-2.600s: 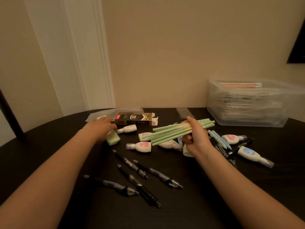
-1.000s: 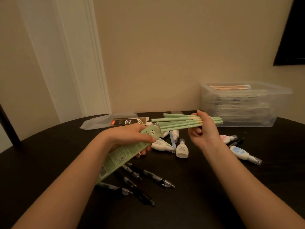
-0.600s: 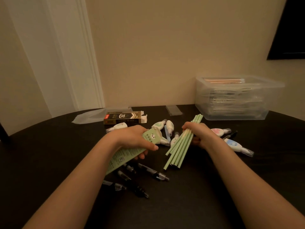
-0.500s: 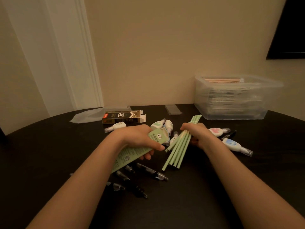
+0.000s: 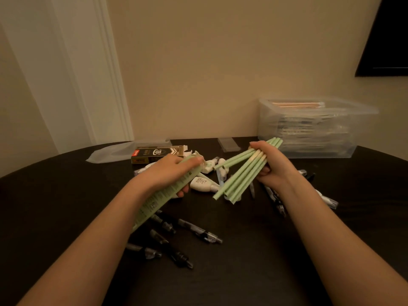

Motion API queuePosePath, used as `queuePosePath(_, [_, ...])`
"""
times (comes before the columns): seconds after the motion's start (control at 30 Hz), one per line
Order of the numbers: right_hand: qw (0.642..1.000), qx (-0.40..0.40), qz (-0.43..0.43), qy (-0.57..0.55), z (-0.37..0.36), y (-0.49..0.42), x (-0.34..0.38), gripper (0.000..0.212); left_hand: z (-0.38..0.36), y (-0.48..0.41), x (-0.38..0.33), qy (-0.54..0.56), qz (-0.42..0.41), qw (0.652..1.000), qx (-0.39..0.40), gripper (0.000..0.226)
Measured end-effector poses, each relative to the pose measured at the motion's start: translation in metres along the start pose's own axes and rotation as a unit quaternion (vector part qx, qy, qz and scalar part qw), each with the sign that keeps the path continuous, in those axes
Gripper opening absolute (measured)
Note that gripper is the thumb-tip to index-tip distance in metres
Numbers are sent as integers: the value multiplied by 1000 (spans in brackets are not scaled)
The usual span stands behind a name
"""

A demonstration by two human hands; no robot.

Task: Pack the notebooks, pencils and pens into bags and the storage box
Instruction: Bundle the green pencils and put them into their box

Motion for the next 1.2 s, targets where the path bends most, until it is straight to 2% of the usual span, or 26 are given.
queuePosePath(0.17, [992,-12,99,-72,-10,1,19,17,15,5,1,7,-3,997,-79,36])
queuePosePath(0.27, [984,-49,139,-105,-10,6,31,20,14,9,-3,-5,-13,996,-91,37])
queuePosePath(0.47, [972,-107,151,-144,-8,11,28,15,14,14,-11,-58,-29,985,-162,44])
queuePosePath(0.57, [974,-116,112,-156,-11,8,10,17,17,16,-15,-83,-44,973,-209,46])
queuePosePath(0.63, [973,-122,90,-172,-9,8,3,19,17,15,-18,-83,-59,972,-210,42])
queuePosePath(0.8, [966,-126,90,-207,-4,9,8,26,20,10,-29,-55,-96,971,-211,53])
queuePosePath(0.97, [955,-133,74,-254,-2,10,8,32,19,10,-44,-97,-108,963,-225,45])
queuePosePath(1.1, [958,-88,38,-269,-10,8,6,34,14,11,-46,-96,-95,972,-192,45])
queuePosePath(1.2, [968,-70,6,-242,-15,9,-2,31,8,14,-48,-54,-94,985,-137,41])
Point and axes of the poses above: each hand's wrist, its own y-axis away from the middle knuckle, its own z-axis out of the back of the hand, x = y × z, the point moved 9 cm from there along -y, towards the middle knuckle, and after that the axes turned 8 degrees about z, right-handed, at the moved point
